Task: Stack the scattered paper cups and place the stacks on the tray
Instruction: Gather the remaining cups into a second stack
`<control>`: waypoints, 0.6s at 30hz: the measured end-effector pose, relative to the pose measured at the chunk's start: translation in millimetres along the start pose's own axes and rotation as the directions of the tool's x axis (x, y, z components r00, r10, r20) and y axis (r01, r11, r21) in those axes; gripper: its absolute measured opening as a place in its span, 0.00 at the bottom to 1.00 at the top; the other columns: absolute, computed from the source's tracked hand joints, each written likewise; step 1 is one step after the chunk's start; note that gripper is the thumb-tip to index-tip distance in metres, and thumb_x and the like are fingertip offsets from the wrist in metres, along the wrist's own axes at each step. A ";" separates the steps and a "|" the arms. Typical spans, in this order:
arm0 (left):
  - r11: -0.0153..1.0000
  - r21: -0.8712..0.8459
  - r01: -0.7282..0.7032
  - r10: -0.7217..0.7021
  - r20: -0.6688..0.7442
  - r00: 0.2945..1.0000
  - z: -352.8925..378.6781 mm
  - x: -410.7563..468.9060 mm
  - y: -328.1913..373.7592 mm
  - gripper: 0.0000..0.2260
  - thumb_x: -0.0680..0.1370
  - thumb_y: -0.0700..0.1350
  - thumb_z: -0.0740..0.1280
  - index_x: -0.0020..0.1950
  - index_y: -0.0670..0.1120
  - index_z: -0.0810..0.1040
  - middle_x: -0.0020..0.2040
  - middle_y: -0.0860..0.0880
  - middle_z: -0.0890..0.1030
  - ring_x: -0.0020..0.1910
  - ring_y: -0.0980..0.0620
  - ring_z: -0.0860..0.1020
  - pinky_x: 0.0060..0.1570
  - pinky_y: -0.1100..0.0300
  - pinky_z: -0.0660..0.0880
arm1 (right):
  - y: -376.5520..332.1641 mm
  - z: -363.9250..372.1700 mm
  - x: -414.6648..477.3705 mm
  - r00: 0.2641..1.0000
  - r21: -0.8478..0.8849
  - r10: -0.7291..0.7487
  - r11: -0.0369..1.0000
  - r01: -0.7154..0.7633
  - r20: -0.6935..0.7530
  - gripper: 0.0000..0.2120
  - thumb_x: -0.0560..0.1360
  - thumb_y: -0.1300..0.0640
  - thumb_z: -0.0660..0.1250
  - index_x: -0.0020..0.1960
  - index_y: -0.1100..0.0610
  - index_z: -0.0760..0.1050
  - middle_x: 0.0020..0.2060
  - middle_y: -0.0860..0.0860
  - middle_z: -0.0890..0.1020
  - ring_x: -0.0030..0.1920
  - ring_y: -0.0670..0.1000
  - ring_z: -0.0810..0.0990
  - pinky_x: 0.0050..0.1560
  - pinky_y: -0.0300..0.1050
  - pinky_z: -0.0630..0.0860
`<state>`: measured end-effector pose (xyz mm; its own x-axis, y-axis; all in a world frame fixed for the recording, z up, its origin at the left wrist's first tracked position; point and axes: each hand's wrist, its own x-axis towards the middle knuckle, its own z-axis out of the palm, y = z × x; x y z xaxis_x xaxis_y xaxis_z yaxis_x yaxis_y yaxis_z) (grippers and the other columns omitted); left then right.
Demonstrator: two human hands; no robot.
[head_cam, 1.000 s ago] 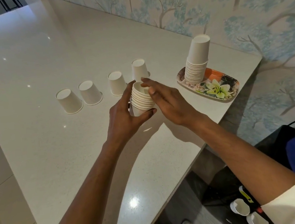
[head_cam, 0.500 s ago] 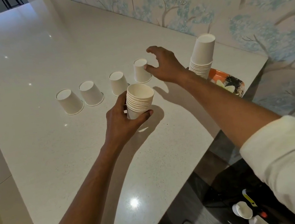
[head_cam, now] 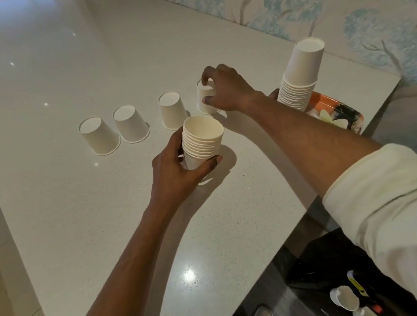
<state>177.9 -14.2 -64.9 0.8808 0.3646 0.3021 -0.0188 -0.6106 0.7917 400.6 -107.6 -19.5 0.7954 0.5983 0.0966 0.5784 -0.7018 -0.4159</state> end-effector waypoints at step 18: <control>1.000 0.023 0.013 -0.013 -0.011 1.000 2.9 0.0 -1.0 0.37 0.70 0.58 0.77 0.75 0.51 0.69 0.63 0.64 0.72 0.60 0.62 0.74 0.49 0.84 0.67 | 7.0 5.4 -26.3 0.989 0.121 0.066 0.991 -0.050 -0.132 0.29 0.72 0.51 0.76 0.69 0.57 0.72 0.62 0.58 0.78 0.63 0.60 0.77 0.54 0.45 0.70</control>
<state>179.3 -15.6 -67.3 0.8755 0.3804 0.2980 0.0035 -0.6217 0.7832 382.8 -126.2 -29.8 0.8485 0.4950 0.1872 0.5120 -0.6785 -0.5268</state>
